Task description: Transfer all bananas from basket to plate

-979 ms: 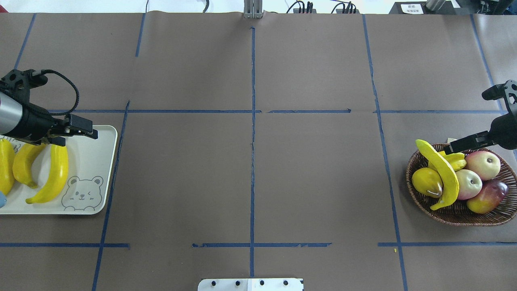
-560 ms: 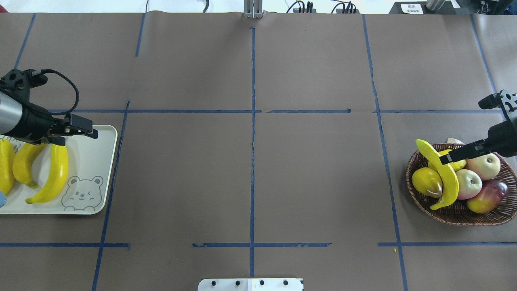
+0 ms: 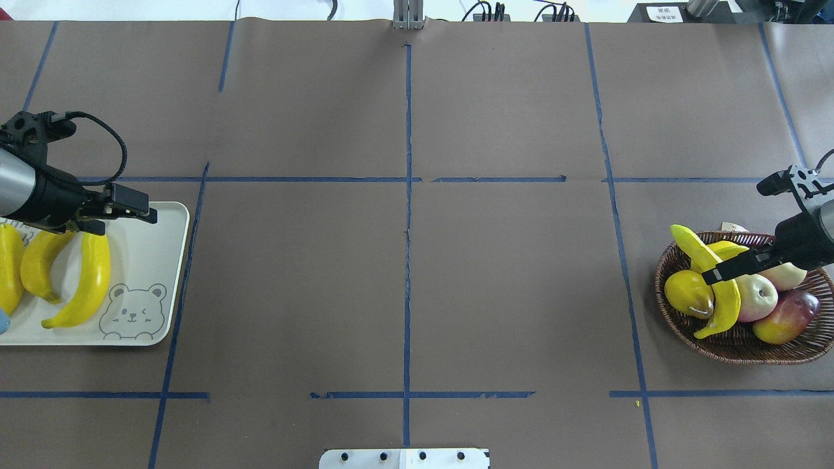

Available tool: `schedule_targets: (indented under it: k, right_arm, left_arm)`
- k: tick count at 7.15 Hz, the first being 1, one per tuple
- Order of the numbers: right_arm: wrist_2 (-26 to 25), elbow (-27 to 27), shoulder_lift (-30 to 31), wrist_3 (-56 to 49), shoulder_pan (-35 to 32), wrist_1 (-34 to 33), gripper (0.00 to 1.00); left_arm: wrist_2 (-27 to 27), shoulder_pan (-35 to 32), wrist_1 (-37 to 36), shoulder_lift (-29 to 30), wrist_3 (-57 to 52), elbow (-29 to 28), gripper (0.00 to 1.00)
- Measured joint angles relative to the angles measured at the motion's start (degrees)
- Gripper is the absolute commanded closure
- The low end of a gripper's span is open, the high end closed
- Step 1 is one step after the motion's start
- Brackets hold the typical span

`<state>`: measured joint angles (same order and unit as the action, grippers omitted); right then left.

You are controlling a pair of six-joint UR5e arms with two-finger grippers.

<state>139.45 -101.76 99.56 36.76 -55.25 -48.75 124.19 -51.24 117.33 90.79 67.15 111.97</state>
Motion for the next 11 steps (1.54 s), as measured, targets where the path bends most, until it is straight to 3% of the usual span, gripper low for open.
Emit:
schedule_targets:
  k: [2,3,6,7,9,11]
  right_arm:
    - [0.05,0.35,0.02,0.34,0.74,-0.02,0.1]
    - [0.09,0.52,0.02,0.42,1.01,-0.02,0.2]
    - [0.11,0.73,0.1,0.45,1.26,-0.01,0.84]
    - [0.13,0.65,0.1,0.43,1.26,0.06,0.93]
    - [0.52,0.24,0.67,0.42,1.19,1.01,0.98]
    - [4.01,-0.02,2.84,0.48,-0.97,5.86,0.99]
  left_arm:
    - [0.0,0.0,0.02,0.0,0.0,0.0,0.0]
    - [0.0,0.0,0.04,0.0,0.0,0.0,0.0]
    - [-0.08,-0.04,0.08,0.0,0.0,0.06,0.0]
    - [-0.08,-0.04,0.09,0.0,0.0,0.07,0.0]
    - [-0.09,-0.01,0.09,0.02,0.0,0.09,0.0]
    - [-0.09,-0.01,0.09,0.22,0.0,0.15,0.0]
